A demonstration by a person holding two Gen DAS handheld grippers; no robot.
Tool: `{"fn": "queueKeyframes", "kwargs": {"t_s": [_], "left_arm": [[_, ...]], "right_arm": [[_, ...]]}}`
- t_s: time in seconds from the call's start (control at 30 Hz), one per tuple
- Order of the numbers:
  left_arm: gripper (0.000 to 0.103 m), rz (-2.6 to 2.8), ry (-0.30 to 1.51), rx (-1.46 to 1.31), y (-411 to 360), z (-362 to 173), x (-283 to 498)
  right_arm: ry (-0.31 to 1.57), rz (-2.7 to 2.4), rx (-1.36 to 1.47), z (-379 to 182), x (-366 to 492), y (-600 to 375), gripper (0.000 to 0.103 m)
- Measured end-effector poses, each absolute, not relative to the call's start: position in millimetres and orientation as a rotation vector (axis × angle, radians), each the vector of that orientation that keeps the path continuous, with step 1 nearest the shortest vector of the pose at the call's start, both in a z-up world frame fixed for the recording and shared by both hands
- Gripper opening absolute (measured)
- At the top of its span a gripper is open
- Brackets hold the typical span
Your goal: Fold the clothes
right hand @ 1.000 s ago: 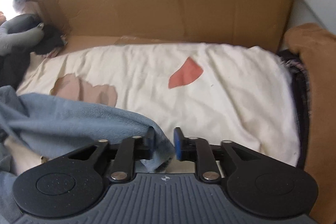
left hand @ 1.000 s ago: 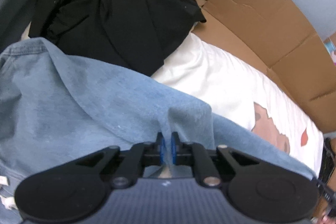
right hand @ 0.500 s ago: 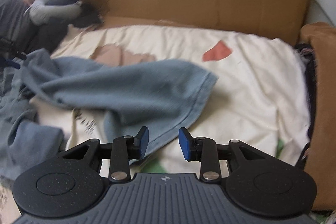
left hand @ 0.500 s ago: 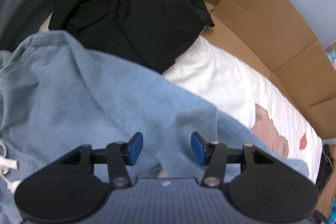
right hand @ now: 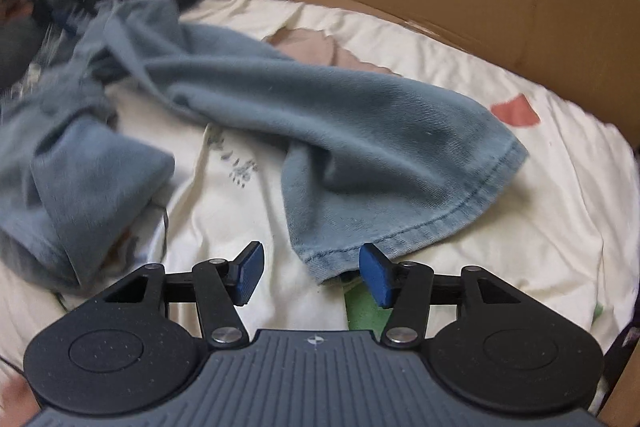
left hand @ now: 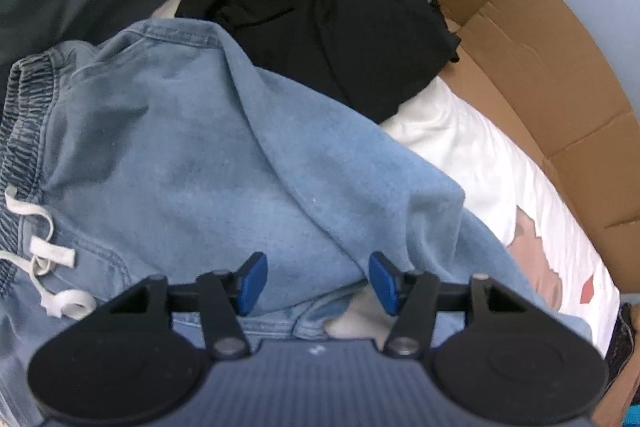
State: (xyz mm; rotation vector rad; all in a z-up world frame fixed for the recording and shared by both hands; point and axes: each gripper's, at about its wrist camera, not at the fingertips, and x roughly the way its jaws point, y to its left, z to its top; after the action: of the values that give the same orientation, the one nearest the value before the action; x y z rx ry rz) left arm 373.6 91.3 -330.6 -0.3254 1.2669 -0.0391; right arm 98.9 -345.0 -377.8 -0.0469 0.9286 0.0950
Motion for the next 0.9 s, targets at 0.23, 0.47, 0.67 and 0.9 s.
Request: {"fn": "queueKeyframes", "kwargs": {"t_s": [0.23, 0.47, 0.67, 0.9], "left_arm": [[0.060, -0.032, 1.282, -0.341, 90.6, -341.1, 372.8], [0.060, -0.027, 1.299, -0.336, 89.4, -348.6, 370.6], [0.060, -0.027, 1.308, -0.344, 87.3, -350.0, 370.8], [0.060, -0.004, 1.304, -0.345, 88.4, -348.5, 368.2]], "right_arm": [[0.914, 0.088, -0.194, -391.8, 99.1, -339.0, 0.056], [0.886, 0.092, -0.268, -399.1, 102.5, -341.9, 0.050], [0.843, 0.117, -0.319, -407.2, 111.1, -338.4, 0.050], [0.824, 0.085, -0.252, -391.9, 110.4, -350.7, 0.008]]}}
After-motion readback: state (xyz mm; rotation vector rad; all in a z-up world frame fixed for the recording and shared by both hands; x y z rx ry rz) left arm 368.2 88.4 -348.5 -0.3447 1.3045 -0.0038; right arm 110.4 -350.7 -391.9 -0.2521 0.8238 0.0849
